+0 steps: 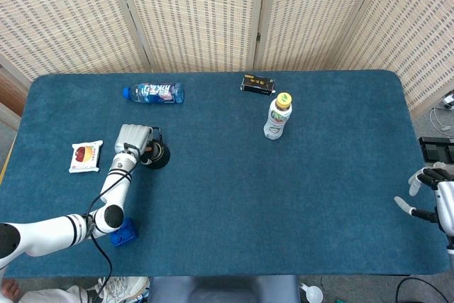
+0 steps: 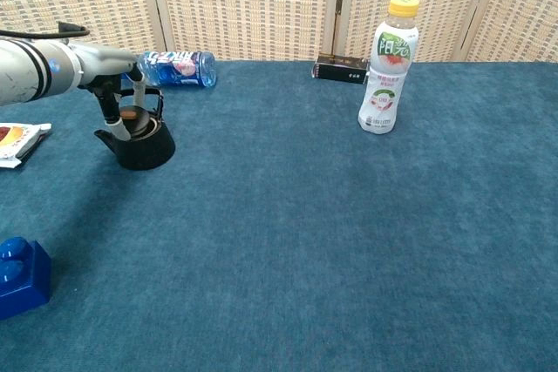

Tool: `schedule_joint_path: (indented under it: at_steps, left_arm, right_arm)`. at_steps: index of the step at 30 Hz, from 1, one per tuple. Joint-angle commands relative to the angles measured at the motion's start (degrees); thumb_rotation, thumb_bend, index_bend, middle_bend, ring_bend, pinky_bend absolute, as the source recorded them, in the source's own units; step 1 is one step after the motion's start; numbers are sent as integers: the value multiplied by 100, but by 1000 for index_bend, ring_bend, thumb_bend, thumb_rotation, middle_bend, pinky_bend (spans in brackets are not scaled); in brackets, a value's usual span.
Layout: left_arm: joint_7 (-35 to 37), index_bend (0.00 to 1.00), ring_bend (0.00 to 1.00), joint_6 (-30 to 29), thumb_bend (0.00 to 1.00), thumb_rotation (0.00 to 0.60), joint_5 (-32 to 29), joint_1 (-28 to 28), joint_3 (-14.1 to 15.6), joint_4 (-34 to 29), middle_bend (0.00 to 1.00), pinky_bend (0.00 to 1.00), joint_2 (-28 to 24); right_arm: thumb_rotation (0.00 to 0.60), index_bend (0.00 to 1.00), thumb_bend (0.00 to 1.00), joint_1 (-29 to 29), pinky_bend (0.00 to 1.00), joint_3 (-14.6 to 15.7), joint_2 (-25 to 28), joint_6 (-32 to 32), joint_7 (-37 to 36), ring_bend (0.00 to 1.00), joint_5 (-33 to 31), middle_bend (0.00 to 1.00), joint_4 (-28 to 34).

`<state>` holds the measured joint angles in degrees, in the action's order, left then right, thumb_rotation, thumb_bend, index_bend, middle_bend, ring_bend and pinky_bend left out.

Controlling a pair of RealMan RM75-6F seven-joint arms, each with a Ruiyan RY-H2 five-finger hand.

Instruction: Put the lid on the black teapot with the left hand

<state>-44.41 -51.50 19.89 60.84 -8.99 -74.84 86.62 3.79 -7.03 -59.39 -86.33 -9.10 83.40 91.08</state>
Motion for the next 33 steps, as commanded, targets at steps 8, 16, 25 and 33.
schedule_joint_path:
  at_steps: [8,16,25,33]
  left_arm:
    - [-50,380,1000,-61,39,600,-21,11,-28,-104,1000,1000,-67]
    - [-60,378,1000,-162,40,600,21,-22,-18,-255,1000,1000,-144]
    - [104,422,1000,-593,39,600,366,-271,28,-1081,1000,1000,-575]
    - [516,452,947,-1426,39,600,1338,-810,191,-2131,1000,987,-1081]
  right_arm:
    - [600,670,148,-3,498,4,1,-9,-8,383,13,502,2]
    - [600,670,148,-6,498,-2,9,-16,-46,383,10,503,-4]
    - [600,670,148,-14,498,6,13,-45,-54,383,44,503,12]
    - [600,670,148,-17,498,30,1,-61,12,383,90,503,33]
